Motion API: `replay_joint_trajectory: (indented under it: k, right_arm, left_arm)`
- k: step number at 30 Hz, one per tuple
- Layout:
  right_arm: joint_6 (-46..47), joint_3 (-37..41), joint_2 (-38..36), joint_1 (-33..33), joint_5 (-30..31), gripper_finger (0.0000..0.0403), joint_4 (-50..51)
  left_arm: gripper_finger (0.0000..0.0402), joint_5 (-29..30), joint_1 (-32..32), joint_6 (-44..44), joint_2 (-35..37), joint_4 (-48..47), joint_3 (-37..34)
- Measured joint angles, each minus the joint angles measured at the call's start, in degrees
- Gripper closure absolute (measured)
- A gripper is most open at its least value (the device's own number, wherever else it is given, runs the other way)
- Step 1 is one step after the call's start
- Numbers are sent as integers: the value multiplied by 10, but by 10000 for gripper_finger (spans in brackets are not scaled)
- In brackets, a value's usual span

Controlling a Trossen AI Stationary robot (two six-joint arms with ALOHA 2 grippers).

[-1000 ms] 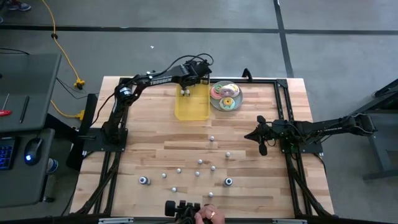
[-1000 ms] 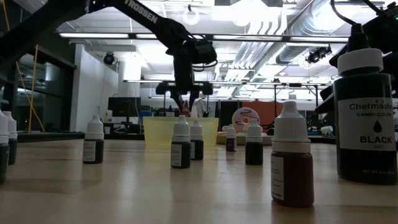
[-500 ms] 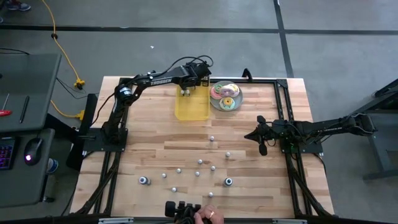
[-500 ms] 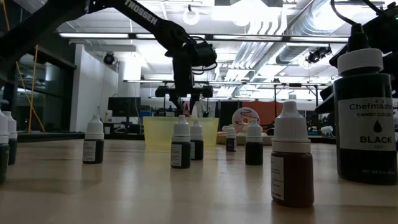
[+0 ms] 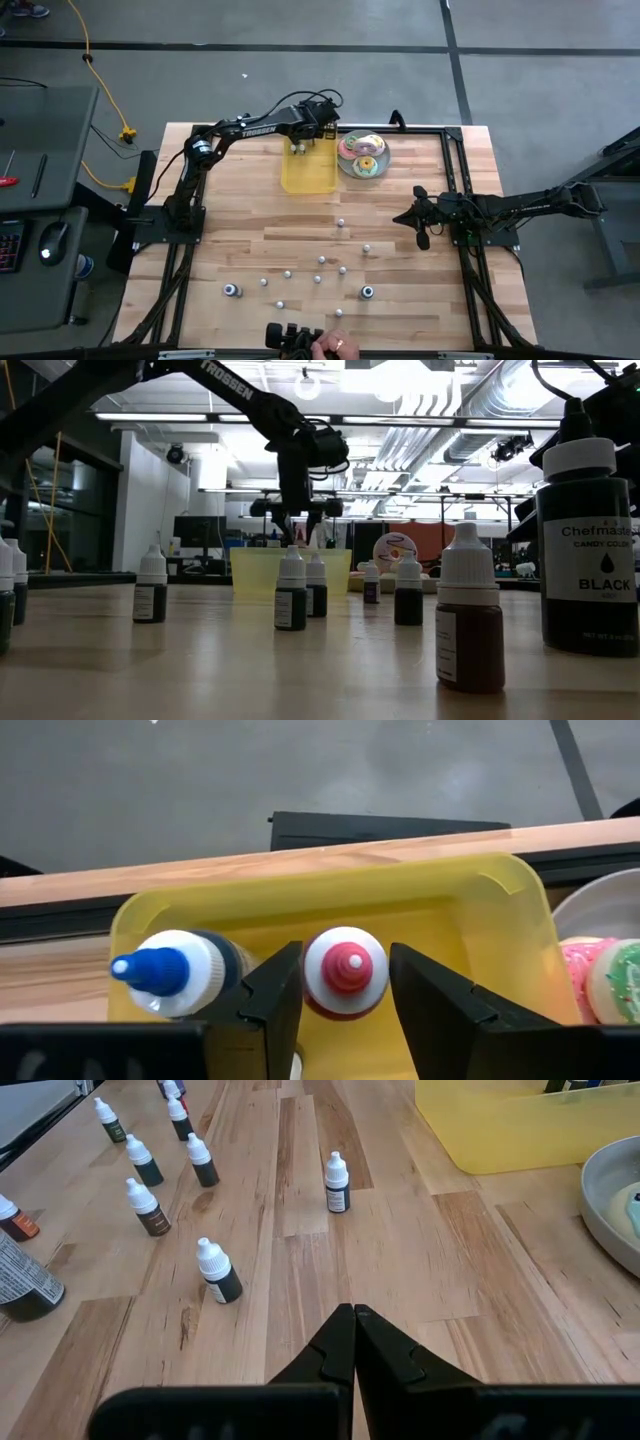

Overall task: Pick & Place food coloring
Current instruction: Put the big pink food coloring bottle into the bin, then put the small red food coloring bottle into the bin

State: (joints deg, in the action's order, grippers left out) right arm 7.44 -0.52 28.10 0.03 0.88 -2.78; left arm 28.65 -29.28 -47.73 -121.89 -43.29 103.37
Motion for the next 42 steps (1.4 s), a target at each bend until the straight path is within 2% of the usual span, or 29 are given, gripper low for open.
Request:
replay_joint_trajectory:
  k: [6, 15, 22, 27, 32, 42]
  right_arm:
    - [0, 0, 0, 0, 0, 402, 0]
    - [0, 0, 0, 0, 0, 402, 0]
    - [0, 0, 0, 0, 0, 402, 0]
    - [0, 0, 0, 0, 0, 402, 0]
    - [0, 0, 0, 0, 0, 402, 0]
    - [0, 0, 0, 0, 0, 402, 0]
  left_arm:
    - [255, -5, 0, 45, 22, 29, 0]
    - [254, 27, 0, 105, 84, 46, 0]
    - [254, 43, 24, 213, 157, 45, 1]
    - [254, 49, 63, 285, 202, 9, 1]
    - [254, 44, 104, 310, 239, -76, 1]
    - [254, -40, 189, 344, 271, -175, 1]
